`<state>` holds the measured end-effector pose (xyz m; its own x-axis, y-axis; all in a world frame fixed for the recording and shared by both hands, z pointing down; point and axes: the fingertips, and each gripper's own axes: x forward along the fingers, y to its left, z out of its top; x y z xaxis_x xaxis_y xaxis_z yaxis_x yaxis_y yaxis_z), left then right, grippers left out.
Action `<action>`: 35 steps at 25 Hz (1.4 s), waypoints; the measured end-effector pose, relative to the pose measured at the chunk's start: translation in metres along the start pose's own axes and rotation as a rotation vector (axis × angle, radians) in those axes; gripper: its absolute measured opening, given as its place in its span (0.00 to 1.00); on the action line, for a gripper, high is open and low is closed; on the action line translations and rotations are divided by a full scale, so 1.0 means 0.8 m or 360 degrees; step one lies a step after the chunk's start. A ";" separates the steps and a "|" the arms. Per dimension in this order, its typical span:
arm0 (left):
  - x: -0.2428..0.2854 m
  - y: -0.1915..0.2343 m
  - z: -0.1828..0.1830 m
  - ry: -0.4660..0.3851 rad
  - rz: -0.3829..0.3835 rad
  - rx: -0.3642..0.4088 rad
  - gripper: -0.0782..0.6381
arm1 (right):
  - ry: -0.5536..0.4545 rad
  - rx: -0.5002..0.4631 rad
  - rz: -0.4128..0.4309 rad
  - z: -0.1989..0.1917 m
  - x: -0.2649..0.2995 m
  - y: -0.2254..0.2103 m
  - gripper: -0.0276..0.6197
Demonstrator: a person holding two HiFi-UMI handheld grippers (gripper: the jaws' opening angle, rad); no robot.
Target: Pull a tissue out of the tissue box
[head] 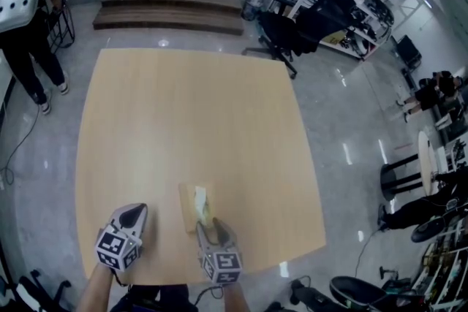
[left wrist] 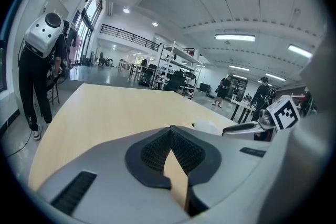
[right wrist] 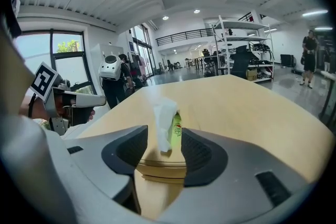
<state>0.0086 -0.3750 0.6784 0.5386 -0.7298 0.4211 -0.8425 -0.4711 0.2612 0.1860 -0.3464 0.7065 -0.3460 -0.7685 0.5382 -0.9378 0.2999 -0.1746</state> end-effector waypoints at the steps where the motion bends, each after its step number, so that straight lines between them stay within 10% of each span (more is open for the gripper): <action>1: 0.000 0.001 -0.001 0.0002 0.0003 -0.0001 0.12 | 0.0003 0.0000 -0.0003 -0.001 0.001 0.000 0.37; 35: 0.007 0.013 0.001 0.0005 0.0007 -0.0004 0.12 | 0.0072 -0.0034 -0.0032 -0.006 0.013 -0.004 0.06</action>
<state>0.0030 -0.3840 0.6829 0.5348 -0.7304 0.4248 -0.8449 -0.4665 0.2616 0.1858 -0.3527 0.7165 -0.3252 -0.7485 0.5780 -0.9436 0.2972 -0.1461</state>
